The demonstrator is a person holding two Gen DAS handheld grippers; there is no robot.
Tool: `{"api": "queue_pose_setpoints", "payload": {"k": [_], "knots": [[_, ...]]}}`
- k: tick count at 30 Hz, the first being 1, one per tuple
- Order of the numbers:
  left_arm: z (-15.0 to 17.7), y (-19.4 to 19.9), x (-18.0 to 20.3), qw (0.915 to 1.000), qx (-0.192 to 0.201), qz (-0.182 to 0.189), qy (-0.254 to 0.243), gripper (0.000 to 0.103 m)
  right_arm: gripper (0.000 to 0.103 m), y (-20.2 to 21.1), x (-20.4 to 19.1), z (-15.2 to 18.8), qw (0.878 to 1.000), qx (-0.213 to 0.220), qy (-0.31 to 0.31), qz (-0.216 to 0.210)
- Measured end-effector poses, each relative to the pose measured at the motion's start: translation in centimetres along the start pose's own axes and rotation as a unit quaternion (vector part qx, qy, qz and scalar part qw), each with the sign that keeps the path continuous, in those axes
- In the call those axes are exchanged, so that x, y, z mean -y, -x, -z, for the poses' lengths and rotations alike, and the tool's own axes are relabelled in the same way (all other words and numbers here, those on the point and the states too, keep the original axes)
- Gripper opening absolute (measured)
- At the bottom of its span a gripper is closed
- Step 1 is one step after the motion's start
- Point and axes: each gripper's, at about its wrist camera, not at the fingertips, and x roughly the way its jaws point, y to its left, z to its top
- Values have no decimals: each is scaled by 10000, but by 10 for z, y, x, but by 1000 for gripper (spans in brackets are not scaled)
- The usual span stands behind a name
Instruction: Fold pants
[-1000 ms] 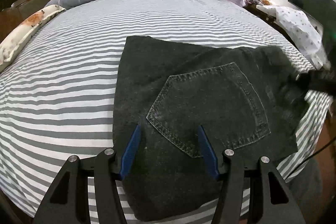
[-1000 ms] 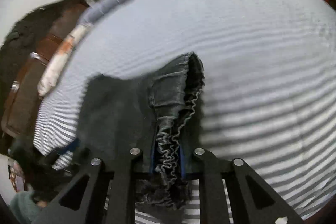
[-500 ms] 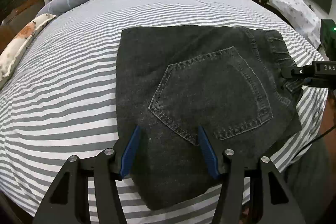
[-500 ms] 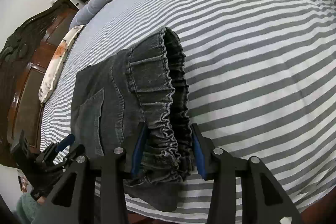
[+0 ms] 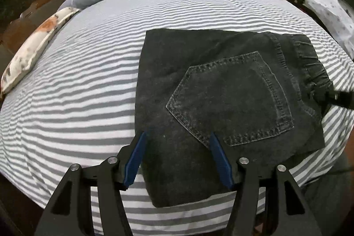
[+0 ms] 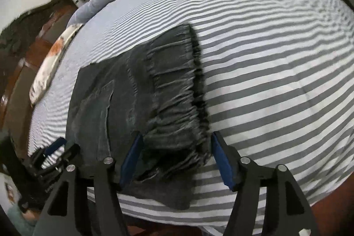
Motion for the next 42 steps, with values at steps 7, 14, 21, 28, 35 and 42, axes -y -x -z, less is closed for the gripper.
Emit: {"api": "queue_pose_setpoints", "payload": {"k": [7,14,21,28,35,42], "knots": [[3,7,5,9998,25,30,182,64,68,10,-29,10,9954,365,518,723],[7,-2,9,9999,-23,-112,56,69,71,-10,-18,16,9931,107,536,1033],[5,-5,-3,9992,-66,88,387,74,78,-10,-9,11,9955,21,407,854],[-4,11,-42,9910,193,1050,809,74,81,1,37,-9,9961,-145,-29,-872],[-14,-4,-82,9764,81,1703,1329,74,82,-8,73,-23,9756,-449,-293,-2131],[-15,-27,-104,9621,-191,2053,1787,74,82,-18,77,-23,9615,-680,-173,-2658]]}}
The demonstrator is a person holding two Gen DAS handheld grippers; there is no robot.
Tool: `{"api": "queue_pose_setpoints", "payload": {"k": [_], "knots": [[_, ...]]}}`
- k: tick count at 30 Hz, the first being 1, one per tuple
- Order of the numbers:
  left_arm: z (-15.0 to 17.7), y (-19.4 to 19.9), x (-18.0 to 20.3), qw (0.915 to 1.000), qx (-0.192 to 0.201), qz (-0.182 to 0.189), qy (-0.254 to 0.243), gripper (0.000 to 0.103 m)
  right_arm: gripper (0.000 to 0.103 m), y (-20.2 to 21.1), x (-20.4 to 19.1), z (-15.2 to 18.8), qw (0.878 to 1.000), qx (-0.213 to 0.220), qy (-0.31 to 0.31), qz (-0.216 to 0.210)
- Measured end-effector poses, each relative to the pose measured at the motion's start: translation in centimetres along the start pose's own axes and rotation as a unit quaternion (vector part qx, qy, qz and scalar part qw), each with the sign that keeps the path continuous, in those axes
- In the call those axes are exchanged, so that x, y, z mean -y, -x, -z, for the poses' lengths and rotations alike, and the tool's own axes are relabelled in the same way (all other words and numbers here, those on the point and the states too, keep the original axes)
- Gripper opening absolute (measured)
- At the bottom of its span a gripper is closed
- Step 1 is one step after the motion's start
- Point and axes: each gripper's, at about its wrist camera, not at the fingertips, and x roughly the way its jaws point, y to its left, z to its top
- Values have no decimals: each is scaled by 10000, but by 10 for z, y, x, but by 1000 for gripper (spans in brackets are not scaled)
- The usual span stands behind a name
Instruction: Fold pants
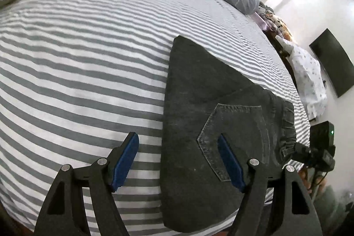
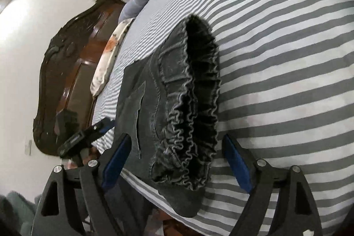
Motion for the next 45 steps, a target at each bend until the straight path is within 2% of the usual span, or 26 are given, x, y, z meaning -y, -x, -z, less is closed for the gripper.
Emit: {"api": "queue_pose_setpoints", "payload": {"k": [7,16,19,21,23,26,28,31,33,35,40,45], "knots": [[2,-9,1,9999,-38,-40,-113,74,82,-3,4,6,9997,-29,-56,-256],[-1,-12,-4,9996,-111,262,15,73,70,-7,13,3,9971,58,-388,-645],[-1,-17,6,9985,-286,467,-43,61,66,-13,8,0,9974,-14,-329,-649],[0,-20,12,9990,-286,296,-164,61,63,-15,5,0,9975,-70,-269,-647],[1,-20,12,9991,-264,290,-154,59,59,-14,0,-1,9978,-105,-187,-627],[1,-18,8,9993,-257,285,-41,51,51,-11,-5,-1,9984,-90,-138,-545],[2,-17,4,9992,-256,306,46,48,50,-10,-9,-2,9982,-80,-137,-585],[3,-19,2,9993,-255,285,57,47,50,-11,-22,-5,9986,-55,43,-532],[5,-19,6,9994,-241,234,-13,47,50,-18,-24,-7,9995,-173,181,-181],[5,-18,8,9995,-239,215,-64,47,50,-24,-14,-6,9996,-240,80,-87],[5,-15,6,9993,-237,250,-129,48,48,-22,-2,0,9994,-78,-59,-324],[-1,-22,10,9995,-198,208,-137,51,48,-30,-1,-10,9985,33,-175,-523]]}}
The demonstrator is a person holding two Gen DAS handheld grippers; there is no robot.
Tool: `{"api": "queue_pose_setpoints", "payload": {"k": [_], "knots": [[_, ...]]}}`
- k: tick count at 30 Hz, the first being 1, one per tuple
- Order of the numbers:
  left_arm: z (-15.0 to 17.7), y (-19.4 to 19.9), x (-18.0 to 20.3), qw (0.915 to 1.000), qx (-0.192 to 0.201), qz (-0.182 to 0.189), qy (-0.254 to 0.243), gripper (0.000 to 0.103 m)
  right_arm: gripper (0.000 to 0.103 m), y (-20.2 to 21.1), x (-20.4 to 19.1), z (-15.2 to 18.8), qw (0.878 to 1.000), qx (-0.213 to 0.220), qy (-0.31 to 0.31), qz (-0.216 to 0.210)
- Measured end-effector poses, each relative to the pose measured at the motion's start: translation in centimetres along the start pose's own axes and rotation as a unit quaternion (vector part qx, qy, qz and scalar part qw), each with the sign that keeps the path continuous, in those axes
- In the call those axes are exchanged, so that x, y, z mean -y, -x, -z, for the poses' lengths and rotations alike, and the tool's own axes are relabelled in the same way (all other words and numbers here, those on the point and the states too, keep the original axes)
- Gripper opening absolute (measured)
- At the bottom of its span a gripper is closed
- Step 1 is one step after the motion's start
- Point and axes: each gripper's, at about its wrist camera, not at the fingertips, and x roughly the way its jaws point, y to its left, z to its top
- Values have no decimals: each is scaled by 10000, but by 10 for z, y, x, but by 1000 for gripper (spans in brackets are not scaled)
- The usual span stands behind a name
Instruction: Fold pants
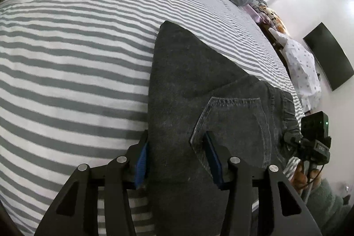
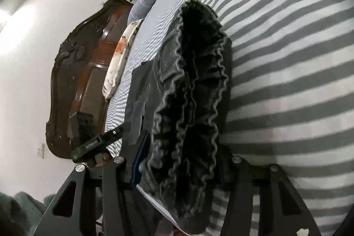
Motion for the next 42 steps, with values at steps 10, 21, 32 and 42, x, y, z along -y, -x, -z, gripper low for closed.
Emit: {"api": "queue_pose_setpoints", "payload": {"k": [10,21,32,42], "knots": [[-4,-11,15,9995,101,-289,-121,46,43,-9,-6,-5,9995,-95,-44,285],[-5,-11,32,9969,47,-677,-387,31,37,-12,-17,-4,9975,-15,-47,702],[-10,7,50,9941,159,-828,-688,12,28,-6,-48,-3,9940,289,113,1045],[-31,37,57,9909,591,-840,-870,10,27,-9,-85,-25,9950,385,275,878]]}}
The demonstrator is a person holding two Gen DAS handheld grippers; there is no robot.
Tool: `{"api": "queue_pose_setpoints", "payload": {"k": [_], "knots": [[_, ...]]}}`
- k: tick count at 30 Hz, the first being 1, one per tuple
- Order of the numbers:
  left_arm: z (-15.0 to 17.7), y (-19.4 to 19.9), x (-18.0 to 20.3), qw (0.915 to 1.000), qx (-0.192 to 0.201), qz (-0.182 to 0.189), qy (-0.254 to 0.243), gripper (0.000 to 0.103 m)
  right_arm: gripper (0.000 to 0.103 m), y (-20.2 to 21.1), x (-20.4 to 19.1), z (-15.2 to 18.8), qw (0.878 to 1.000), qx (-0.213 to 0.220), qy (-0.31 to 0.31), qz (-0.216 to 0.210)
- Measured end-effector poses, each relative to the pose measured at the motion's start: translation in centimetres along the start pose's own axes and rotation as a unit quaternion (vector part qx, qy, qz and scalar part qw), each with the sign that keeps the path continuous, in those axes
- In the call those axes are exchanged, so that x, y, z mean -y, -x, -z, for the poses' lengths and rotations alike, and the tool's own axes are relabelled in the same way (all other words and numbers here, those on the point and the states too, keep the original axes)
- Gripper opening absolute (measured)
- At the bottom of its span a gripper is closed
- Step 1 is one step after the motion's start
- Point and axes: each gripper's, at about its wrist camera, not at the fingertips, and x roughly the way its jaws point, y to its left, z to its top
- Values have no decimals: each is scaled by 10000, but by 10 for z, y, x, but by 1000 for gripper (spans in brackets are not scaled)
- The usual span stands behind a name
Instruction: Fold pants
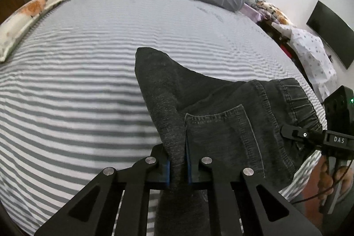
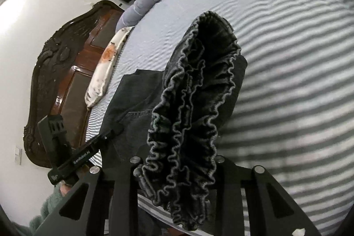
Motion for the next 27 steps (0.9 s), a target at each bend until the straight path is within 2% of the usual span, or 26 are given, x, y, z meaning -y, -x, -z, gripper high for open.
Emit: {"api": "queue_pose_setpoints", "payload": {"k": [7,14,20,27], "knots": [[-39,11,-30,9992,284,-218,150,10,26,-27,-35,-47,9994,-37,350,-69],[-63,-3,-64,9980,287,-390,410,10,26,-76,-55,-92,9984,-258,504,-5],[-69,-22,-89,9977,118,-447,493,10,26,-108,-57,-103,9975,-440,541,73],[-67,-43,-102,9977,-82,-455,500,10,27,-130,-42,-104,9974,-569,392,183]]}}
